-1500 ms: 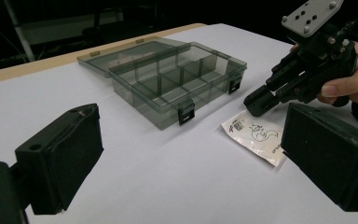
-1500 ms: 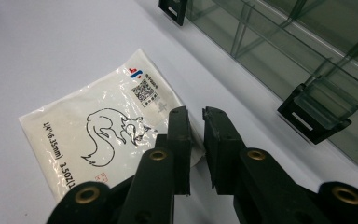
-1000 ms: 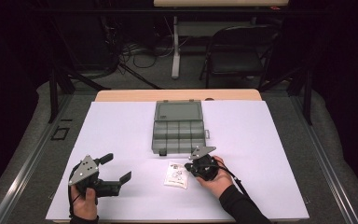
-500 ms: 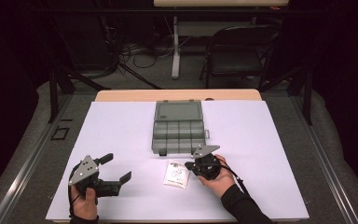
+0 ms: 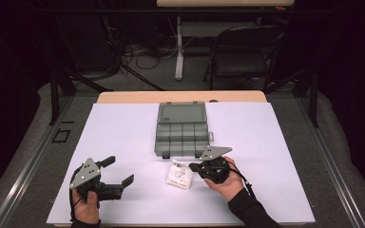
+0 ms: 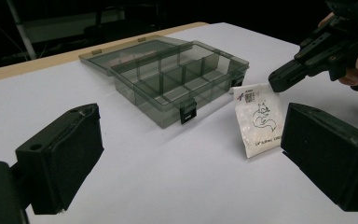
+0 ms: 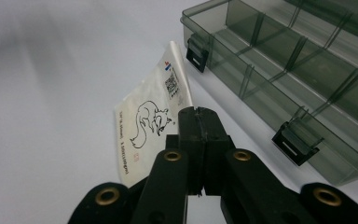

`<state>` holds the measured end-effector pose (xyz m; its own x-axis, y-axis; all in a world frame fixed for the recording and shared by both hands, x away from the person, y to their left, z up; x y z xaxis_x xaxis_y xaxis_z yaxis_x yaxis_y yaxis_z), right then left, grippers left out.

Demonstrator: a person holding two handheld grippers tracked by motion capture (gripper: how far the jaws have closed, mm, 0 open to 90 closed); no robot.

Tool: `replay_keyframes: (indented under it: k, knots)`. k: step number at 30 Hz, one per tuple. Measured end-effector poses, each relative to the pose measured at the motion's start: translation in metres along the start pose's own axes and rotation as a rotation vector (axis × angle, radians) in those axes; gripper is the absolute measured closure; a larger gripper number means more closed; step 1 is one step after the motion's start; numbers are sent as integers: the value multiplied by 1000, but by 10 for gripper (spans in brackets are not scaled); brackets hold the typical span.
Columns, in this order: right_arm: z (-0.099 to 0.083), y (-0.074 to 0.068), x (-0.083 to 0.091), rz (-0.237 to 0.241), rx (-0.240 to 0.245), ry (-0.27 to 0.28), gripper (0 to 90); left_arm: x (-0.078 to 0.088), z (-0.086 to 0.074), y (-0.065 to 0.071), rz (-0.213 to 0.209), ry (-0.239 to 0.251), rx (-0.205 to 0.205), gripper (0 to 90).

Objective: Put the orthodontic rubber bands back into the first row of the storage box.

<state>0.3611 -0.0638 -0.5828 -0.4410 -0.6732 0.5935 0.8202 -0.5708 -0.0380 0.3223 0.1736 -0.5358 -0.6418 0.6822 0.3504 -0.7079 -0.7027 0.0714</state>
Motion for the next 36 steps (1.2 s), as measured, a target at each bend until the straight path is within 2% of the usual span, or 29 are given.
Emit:
replay_keyframes:
  k: [6, 19, 36]
  knots:
    - [11, -4, 12, 0, 12, 45, 900, 0, 0, 0, 1, 0, -2, 54]
    - [21, -3, 24, -8, 13, 87, 900, 0, 0, -2, 13, -2, 0, 54]
    - [34, 3, 34, -20, 17, 85, 900, 0, 0, -3, 17, 0, 6, 54]
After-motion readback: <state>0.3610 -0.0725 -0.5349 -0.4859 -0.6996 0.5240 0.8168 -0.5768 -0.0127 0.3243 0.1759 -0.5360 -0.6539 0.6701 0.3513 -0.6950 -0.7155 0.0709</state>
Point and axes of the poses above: each handheld gripper's, and its own axes: x roughly backward along the jaws, z roughly out of its top, y roughly to its right, the point moved 10 cm from there along -x, roughly forward along the jaws, and after that the axes turned 1 degree about -z, right-handed, at the moved point
